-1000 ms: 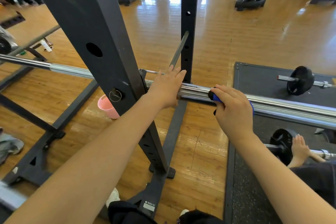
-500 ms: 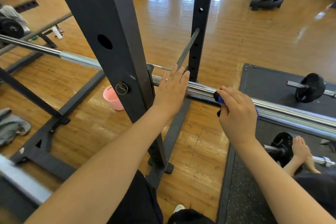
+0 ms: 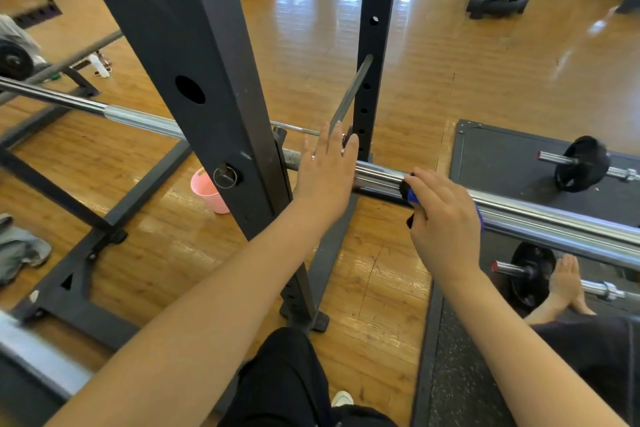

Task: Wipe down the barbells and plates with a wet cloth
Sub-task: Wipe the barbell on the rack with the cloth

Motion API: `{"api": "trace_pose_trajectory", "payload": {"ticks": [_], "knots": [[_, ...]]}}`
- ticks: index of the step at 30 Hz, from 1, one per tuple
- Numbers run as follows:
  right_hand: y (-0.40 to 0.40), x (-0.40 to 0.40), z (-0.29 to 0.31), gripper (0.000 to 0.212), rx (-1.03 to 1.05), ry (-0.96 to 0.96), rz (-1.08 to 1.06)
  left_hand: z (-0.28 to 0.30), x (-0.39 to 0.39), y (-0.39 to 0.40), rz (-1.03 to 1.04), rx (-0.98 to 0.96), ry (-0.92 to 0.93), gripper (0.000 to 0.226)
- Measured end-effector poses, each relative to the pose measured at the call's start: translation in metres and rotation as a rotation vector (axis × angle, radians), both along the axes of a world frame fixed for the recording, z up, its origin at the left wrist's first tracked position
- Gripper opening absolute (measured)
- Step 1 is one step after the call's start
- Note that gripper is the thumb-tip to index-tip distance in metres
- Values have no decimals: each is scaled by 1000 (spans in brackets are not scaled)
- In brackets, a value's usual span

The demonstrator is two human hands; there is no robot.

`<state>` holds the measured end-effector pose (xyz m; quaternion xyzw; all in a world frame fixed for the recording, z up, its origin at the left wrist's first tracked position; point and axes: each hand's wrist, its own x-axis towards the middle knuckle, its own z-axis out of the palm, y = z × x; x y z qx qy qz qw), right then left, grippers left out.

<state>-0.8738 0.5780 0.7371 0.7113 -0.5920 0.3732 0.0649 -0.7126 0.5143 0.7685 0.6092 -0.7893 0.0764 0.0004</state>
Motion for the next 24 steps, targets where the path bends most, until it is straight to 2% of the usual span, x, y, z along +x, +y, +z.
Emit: {"api": "trace_pose_trajectory", "payload": {"ticks": [2,5,7,11,15,18,24], "knots": [[1,-5,-4,31,-30,20,10,-3,4,-2,-47,-15,-5,94],[2,-6,-7,37,-34,9,-4,-2,7,-7,-98,17,45,89],[3,-4,-5,32,-29,-12,-30,-2,8,-8,-118,30,89,87],[-3,6,6,33,61,-85,-73,-5,8,-8,-115,32,140,85],[-6,6,2,31,5,-9,-25,-7,9,-7,-127,-7,162,84],[-3,-3,-6,38,-15,14,-14,-6,11,-8,-150,3,152,85],[-10,17,2,30,0,-63,-107,-4,11,-9,-186,-2,107,81]]}}
